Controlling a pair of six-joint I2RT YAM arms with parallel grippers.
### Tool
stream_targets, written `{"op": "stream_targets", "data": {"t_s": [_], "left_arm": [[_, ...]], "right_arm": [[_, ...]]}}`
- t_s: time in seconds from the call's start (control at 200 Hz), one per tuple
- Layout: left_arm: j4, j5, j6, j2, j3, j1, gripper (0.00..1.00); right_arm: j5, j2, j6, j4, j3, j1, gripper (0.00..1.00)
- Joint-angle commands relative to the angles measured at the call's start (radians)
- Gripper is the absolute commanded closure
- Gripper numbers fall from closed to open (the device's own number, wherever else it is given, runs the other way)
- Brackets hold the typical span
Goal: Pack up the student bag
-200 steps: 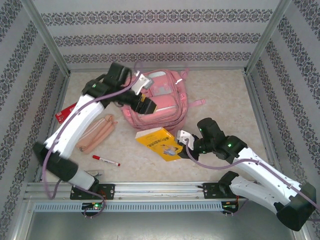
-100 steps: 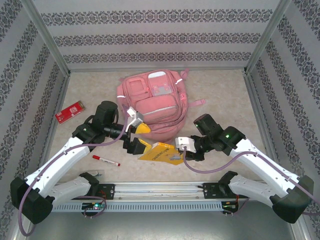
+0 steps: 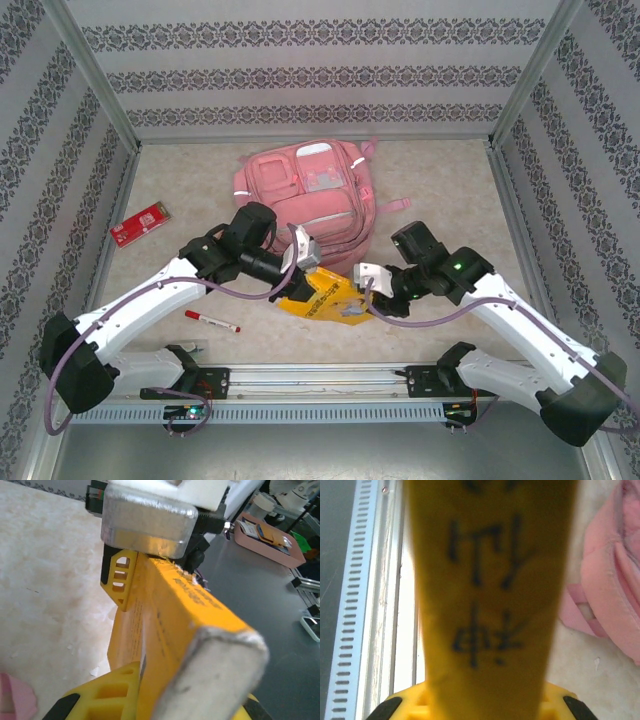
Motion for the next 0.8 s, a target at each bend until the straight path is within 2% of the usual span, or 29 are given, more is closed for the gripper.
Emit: {"op": "stream_targets", "data": {"t_s": [0.0, 0.07, 0.13, 0.22, 0.28, 0.34, 0.395, 0.495, 0.585, 0.685, 0.794], "left_arm": [[0.108, -0.046, -0.087, -0.024, 0.02, -0.004, 1.0], [0.265, -0.108, -0.214, -0.06, -0.017, 0.009, 1.0], [0.418, -0.161, -0.349, -0.089, -0.053, 0.033, 1.0], [0.581, -0.29, -0.538, -0.114, -0.095, 0.075, 1.0], [0.638, -0.381, -0.626, -0.126, -0.109, 0.086, 1.0], [0.701, -0.489, -0.73, -0.131, -0.133, 0.086, 1.0], [0.837, -0.548, -0.829, -0.128, -0.178, 0.086, 1.0], [1.111, -0.659, -1.051, -0.104, -0.282, 0.086, 1.0], [1.273, -0.726, -1.274, -0.043, -0.332, 0.083, 1.0], [1.277, -0.695, -1.399, 0.034, -0.301, 0.064, 1.0], [1.19, -0.703, -1.512, 0.076, -0.256, 0.032, 1.0]], "right_arm": [[-0.197, -0.118, 0.155, 0.232, -0.023, -0.087, 0.59], [-0.23, -0.214, 0.337, 0.439, -0.095, -0.178, 0.37], [-0.172, -0.294, 0.496, 0.617, -0.164, -0.243, 0.24], [-0.035, -0.379, 0.672, 0.772, -0.234, -0.318, 0.16], [0.07, -0.41, 0.781, 0.83, -0.264, -0.356, 0.16], [0.204, -0.442, 0.978, 0.874, -0.299, -0.369, 0.16], [0.256, -0.473, 1.118, 0.932, -0.343, -0.368, 0.19], [0.262, -0.475, 1.416, 1.07, -0.413, -0.36, 0.22], [0.242, -0.418, 1.665, 1.094, -0.423, -0.331, 0.24], [0.245, -0.339, 1.864, 1.078, -0.398, -0.244, 0.23], [0.399, -0.293, 1.994, 1.075, -0.386, -0.08, 0.22]]}}
